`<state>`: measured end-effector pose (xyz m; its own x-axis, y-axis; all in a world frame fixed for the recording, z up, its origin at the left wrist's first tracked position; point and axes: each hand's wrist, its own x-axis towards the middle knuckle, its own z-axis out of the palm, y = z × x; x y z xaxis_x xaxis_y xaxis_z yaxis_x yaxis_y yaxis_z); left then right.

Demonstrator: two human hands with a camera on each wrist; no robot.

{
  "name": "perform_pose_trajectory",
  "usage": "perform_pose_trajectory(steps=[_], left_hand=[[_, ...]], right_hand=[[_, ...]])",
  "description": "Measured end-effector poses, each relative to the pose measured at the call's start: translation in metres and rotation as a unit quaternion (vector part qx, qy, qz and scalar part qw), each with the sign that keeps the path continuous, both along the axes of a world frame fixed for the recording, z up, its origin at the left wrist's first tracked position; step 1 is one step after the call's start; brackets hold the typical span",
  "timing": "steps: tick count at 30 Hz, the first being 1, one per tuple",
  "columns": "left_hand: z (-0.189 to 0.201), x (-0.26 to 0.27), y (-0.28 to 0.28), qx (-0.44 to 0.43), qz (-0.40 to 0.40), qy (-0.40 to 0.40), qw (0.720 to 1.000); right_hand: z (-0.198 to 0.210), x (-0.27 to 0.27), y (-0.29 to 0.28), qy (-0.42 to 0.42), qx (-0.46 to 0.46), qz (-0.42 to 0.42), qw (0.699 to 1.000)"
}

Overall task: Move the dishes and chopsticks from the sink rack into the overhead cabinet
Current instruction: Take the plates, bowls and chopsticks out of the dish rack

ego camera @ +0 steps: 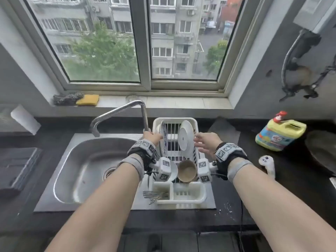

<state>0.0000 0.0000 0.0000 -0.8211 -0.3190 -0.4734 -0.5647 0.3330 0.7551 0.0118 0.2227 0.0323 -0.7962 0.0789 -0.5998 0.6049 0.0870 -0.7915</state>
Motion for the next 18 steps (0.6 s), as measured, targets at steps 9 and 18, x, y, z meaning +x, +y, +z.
perform_pose_trajectory(steps=[9,18], left_hand=[[-0.045,-0.064,0.006,-0.113,-0.063,-0.072,0.989],[-0.026,-0.076,0.008,-0.256,-0.209,-0.075,0.941]], right_hand=[[-0.068,-0.068,-0.015,-0.023,0.14,0.013,0.99],[-0.091,-0.089,-0.016,-0.031,0.217,0.076,0.973]])
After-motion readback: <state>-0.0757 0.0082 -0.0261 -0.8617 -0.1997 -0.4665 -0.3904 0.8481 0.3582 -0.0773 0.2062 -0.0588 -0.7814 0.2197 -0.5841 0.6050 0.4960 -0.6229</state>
